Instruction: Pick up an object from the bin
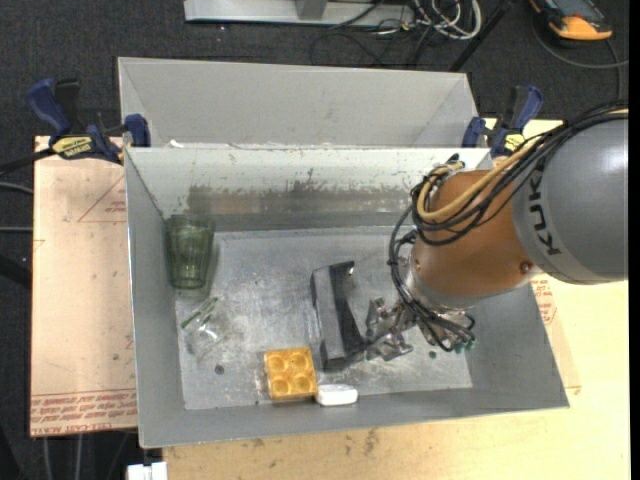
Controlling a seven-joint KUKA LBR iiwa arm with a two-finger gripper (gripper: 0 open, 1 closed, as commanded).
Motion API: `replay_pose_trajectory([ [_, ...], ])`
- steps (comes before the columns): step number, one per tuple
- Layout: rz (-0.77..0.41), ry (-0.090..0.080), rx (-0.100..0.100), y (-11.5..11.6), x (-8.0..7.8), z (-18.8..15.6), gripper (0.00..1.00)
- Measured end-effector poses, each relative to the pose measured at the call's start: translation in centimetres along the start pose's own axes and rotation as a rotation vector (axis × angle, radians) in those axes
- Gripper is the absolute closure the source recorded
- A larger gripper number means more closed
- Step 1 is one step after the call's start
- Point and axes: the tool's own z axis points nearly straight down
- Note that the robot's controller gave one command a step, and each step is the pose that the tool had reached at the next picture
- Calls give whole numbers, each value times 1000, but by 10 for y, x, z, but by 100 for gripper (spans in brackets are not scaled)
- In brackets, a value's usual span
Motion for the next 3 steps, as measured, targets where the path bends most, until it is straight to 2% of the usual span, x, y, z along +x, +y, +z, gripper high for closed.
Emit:
replay_pose_trajectory([
  [1, 7, 1, 0, 22, 0, -20, 100],
  [2, 24, -2, -1, 27, -3, -25, 100],
  [3, 158, -3, 1, -1, -15, -4, 100],
])
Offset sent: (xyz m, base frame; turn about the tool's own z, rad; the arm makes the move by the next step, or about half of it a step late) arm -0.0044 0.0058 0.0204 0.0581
